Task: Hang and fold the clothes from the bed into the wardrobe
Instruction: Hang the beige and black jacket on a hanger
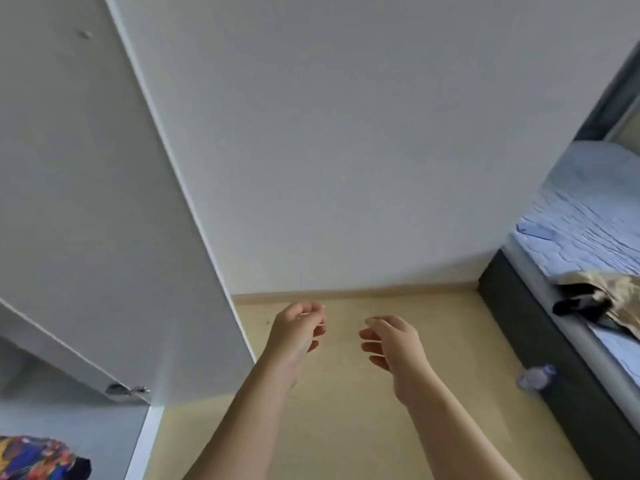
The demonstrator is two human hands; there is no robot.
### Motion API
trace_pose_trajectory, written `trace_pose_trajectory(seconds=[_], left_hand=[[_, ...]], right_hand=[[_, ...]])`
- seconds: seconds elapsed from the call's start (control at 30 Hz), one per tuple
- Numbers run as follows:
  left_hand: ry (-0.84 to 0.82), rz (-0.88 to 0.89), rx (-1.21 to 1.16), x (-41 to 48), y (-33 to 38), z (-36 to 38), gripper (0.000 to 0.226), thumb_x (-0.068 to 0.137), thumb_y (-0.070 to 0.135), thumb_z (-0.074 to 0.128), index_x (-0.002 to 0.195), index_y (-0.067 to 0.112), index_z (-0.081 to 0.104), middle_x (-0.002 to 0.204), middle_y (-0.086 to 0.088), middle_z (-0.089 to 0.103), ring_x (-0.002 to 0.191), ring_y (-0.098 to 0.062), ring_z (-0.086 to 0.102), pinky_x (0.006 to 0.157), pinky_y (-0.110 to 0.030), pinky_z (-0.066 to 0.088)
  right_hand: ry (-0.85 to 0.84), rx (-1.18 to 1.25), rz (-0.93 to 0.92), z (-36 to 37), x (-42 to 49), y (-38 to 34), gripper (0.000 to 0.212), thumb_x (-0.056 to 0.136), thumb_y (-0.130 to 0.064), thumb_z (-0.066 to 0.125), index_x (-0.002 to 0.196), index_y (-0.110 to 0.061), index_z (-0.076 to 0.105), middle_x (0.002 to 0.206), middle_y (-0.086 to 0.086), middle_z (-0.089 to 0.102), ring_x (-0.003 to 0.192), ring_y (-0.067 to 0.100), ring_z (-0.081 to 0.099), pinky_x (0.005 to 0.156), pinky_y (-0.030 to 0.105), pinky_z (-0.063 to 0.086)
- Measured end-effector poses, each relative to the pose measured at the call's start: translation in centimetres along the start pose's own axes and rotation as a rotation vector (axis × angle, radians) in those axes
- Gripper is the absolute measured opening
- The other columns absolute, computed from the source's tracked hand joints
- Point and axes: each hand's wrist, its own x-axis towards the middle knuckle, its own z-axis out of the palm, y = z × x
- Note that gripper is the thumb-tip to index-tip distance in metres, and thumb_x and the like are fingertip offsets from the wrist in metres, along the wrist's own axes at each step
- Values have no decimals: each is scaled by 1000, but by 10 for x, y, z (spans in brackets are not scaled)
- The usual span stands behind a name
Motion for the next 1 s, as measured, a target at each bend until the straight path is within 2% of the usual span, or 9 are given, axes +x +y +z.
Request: trace_pose_trajectory(seconds=[0.1,0.3,0.57,0.83,1.0], left_hand=[[-166,-40,58,-9,-14,79,15,91,9,52,81,18,58,74,2,59,65,-10,54,58,-20,40],[-464,-96,258,-24,-38,222,16,92,10,50,81,20,58,73,3,59,63,-8,55,58,-20,38],[-713,-134,454,-16,-55,385,18,93,11,48,81,20,58,74,3,61,65,-8,56,58,-21,38],[-912,-132,616,-4,-46,564,16,94,11,47,83,18,56,76,2,60,66,-10,55,61,-23,38],[-993,-231,687,-14,-50,665,16,94,15,48,82,20,57,76,2,62,67,-10,58,62,-23,38]], right_hand=[[165,58,58,-83,-5,21,10,90,-13,51,85,-14,59,74,0,63,62,14,56,62,26,43],[488,270,155,-219,-21,67,10,90,-12,50,85,-14,58,73,1,62,62,14,55,60,26,41],[733,433,252,-348,1,92,9,89,-12,50,83,-13,57,73,2,61,63,16,54,59,25,39],[851,505,284,-479,63,66,10,88,-10,50,80,-14,55,72,2,60,56,15,50,54,22,34],[950,584,300,-560,67,71,9,88,-10,50,81,-13,54,66,2,61,53,14,46,49,20,31]])
